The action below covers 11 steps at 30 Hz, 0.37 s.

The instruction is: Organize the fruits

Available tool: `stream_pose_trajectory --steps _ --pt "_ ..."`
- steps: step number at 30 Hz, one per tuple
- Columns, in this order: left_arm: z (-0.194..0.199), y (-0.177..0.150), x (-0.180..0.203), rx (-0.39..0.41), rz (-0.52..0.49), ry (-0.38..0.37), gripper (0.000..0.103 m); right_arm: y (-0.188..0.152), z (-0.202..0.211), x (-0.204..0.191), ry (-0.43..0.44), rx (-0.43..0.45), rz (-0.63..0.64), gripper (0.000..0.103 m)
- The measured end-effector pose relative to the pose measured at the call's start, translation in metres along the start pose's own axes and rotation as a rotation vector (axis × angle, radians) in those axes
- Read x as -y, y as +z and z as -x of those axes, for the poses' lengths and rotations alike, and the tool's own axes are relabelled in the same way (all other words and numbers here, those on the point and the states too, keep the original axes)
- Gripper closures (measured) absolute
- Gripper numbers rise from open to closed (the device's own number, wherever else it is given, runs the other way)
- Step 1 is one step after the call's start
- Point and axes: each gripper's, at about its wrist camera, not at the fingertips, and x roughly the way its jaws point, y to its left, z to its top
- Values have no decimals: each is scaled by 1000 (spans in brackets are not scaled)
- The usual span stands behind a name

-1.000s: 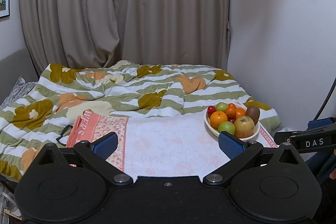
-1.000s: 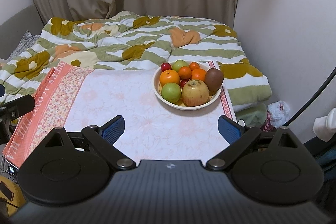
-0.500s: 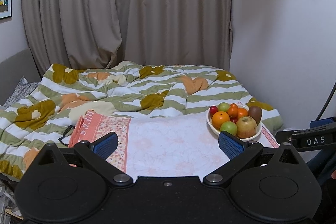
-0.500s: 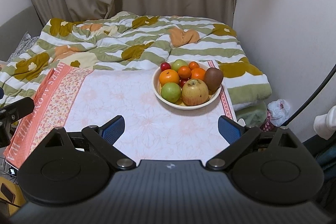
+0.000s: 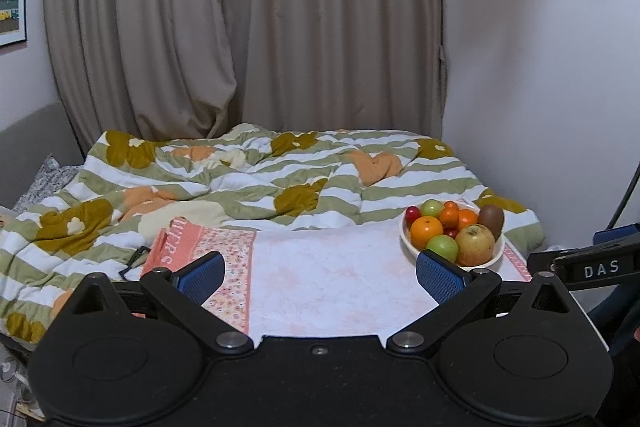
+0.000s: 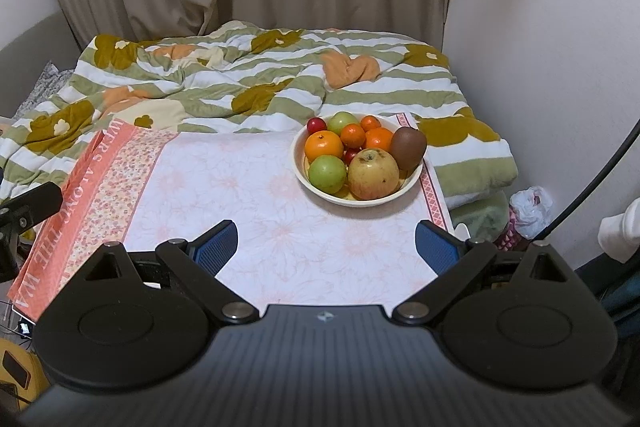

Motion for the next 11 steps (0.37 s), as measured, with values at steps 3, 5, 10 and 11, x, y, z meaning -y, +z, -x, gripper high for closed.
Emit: stream_pose_trajectory --steps 3,5,10,11 --pt "1 -2 -2 2 2 -5 0 -2 0 -2 -1 2 -1 0" --pt "2 -2 -5 4 11 -2 0 -2 1 -4 -2 3 -1 0" --pt "3 -4 -10 12 12 9 0 -2 1 -3 -1 2 -2 0" --pt "4 -5 -11 13 16 7 0 -3 1 -4 -1 3 -3 0"
